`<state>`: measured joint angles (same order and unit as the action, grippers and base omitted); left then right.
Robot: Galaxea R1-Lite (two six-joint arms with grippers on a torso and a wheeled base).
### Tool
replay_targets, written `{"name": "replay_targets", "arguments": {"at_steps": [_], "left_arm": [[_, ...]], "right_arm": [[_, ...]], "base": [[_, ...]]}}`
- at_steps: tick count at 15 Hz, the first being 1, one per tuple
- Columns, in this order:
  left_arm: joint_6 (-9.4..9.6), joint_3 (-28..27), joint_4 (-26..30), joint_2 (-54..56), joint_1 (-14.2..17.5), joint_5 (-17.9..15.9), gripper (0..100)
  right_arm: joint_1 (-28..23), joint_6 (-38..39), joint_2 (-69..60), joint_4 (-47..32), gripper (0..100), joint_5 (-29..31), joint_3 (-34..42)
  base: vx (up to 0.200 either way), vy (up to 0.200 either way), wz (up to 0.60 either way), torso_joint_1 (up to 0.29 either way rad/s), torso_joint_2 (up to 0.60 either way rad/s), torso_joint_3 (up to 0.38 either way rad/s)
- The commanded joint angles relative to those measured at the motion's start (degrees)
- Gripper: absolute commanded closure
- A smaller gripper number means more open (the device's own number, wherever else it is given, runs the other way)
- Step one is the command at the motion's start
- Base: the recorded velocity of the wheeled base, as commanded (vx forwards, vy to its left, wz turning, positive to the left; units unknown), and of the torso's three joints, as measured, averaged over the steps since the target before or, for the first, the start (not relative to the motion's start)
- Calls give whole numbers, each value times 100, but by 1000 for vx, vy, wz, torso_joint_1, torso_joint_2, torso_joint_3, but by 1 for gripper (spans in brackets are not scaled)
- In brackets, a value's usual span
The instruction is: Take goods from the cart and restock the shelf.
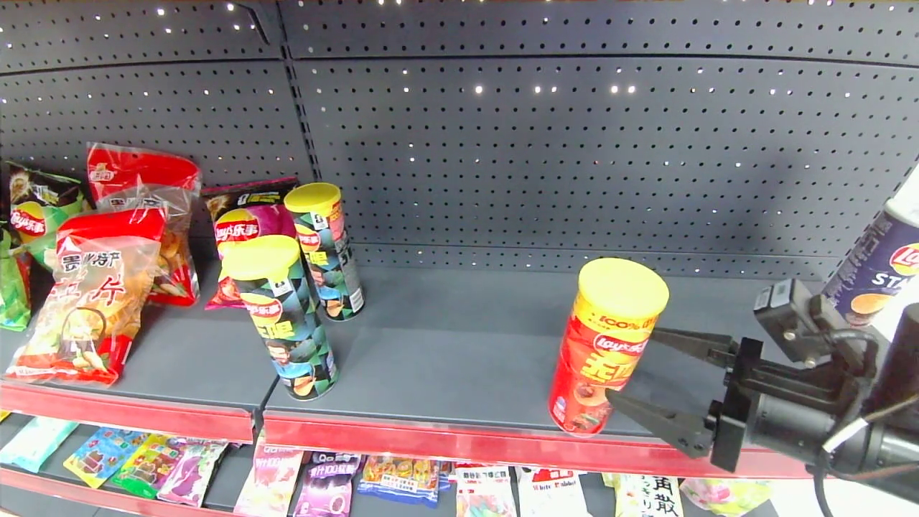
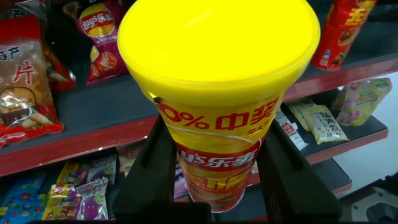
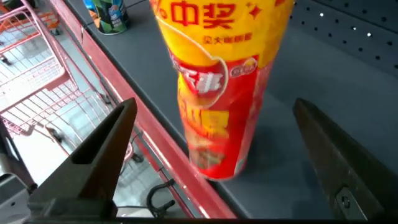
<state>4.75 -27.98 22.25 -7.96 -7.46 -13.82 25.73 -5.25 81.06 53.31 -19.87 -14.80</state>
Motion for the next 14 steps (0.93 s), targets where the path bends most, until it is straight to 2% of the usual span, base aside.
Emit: {"name": "replay_targets", "arguments": {"at_steps": [1, 3, 6, 7, 8, 9, 10, 12, 14], "left_arm": [[-1, 12, -1, -39, -1, -15, 100], [-1, 20, -1, -56, -1, -50, 100], [-1, 135, -10, 14, -1, -24, 100], [-1, 179, -1, 75, 8, -24, 100], [-1, 179, -1, 75, 8, -24, 100], [-1, 170, -10, 31, -1, -24, 100], [-1, 187, -107, 14, -1, -33, 100], [-1, 275, -388, -144, -1, -33, 100], [-1, 310, -687, -408, 8, -24, 100]], "right_arm": [[2, 16, -670, -5, 0, 89, 443], [-104, 16, -1294, -22, 0, 361, 698], [-578, 16, -2314, -225, 0, 387, 1137], [-807, 16, -3061, -673, 0, 387, 1225], [-807, 16, -3061, -673, 0, 387, 1225], [-1325, 24, -4256, -2228, 0, 405, 750], [-1695, 33, -4898, -3327, 0, 396, 337], [-2064, 42, -6066, -5392, 0, 405, -278], [-2248, 209, -6814, -6561, 0, 660, -498]], "base": [[0, 0, 0, 0, 0, 0], [0, 0, 0, 0, 0, 0], [0, 0, 0, 0, 0, 0], [0, 0, 0, 0, 0, 0], [0, 0, 0, 0, 0, 0], [0, 0, 0, 0, 0, 0], [0, 0, 0, 0, 0, 0], [0, 0, 0, 0, 0, 0], [0, 0, 0, 0, 0, 0]]}}
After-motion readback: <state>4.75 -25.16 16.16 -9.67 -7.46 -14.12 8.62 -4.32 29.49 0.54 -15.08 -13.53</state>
